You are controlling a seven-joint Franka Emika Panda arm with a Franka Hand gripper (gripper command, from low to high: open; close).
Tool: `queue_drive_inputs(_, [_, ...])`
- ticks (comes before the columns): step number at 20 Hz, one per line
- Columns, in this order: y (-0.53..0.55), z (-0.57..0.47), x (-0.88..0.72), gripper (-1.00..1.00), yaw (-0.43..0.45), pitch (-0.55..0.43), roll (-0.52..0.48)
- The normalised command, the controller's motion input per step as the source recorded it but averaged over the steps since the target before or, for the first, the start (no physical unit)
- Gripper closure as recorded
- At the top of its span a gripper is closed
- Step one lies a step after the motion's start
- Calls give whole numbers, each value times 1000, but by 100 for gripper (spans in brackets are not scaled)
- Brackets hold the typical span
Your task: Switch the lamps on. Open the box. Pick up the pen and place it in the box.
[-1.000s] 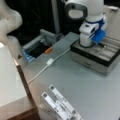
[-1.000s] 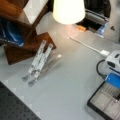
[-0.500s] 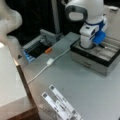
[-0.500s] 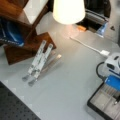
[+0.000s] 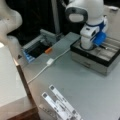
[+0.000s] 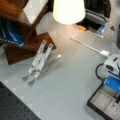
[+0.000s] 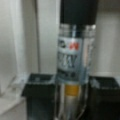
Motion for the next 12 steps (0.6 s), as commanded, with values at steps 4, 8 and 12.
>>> queue_drive_inputs(4, [61,-25,157,-100,15,-54,-214])
queue_drive_inputs(8, [74,-1,162,-100,28,-48,-249])
queue_drive_inputs(12, [81,23,155,-100,36,-36,-261])
